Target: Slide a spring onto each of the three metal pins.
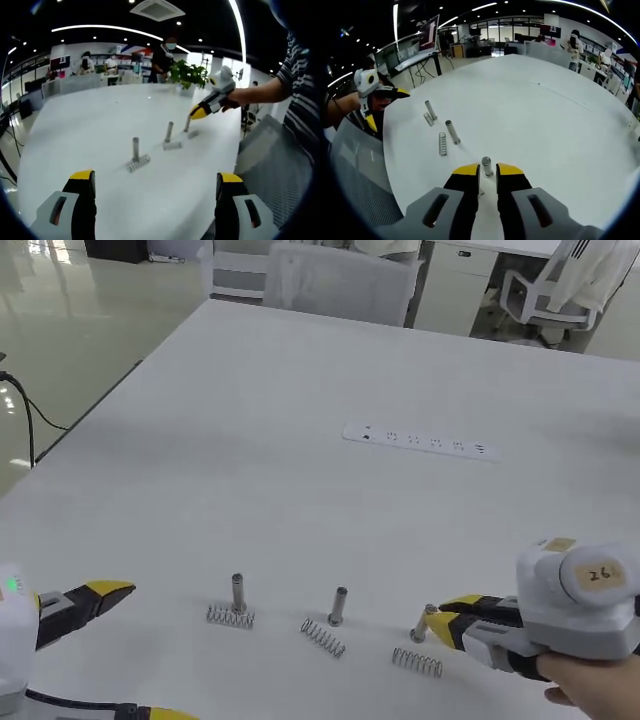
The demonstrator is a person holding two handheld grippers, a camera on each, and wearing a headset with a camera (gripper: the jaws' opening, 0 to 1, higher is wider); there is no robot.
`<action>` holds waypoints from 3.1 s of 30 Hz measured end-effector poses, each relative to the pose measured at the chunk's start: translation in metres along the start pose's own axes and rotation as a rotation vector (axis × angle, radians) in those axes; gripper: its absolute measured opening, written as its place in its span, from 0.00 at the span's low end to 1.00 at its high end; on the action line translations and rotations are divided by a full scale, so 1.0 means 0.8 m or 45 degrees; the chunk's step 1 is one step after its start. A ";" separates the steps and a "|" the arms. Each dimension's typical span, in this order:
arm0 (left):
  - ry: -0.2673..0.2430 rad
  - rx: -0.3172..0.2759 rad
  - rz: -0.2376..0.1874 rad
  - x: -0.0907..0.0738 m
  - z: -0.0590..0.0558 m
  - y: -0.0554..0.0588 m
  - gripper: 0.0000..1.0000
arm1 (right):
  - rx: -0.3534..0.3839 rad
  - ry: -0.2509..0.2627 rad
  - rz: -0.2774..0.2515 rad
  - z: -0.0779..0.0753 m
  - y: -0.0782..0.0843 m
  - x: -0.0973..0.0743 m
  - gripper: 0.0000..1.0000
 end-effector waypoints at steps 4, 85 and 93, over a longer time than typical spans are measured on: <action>0.006 -0.015 -0.025 0.000 0.000 -0.003 0.98 | 0.001 -0.004 0.000 -0.002 0.002 -0.004 0.11; 0.017 -0.013 0.029 -0.004 -0.004 0.009 0.98 | -0.713 -0.294 0.261 0.033 0.063 0.025 0.08; 0.067 -0.014 0.036 0.002 -0.011 0.009 0.96 | -0.742 -0.322 0.222 0.044 0.045 0.010 0.08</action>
Point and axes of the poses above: the centre of the closed fingertips' face, and the gripper's own axes: x roughly forward along the fingers, z roughly to its left, y roughly out of its underside, the point moved 2 cm from there along -x, roughly backward along the fingers, and after that the axes turned 6 degrees about y, right-handed, at the moved point
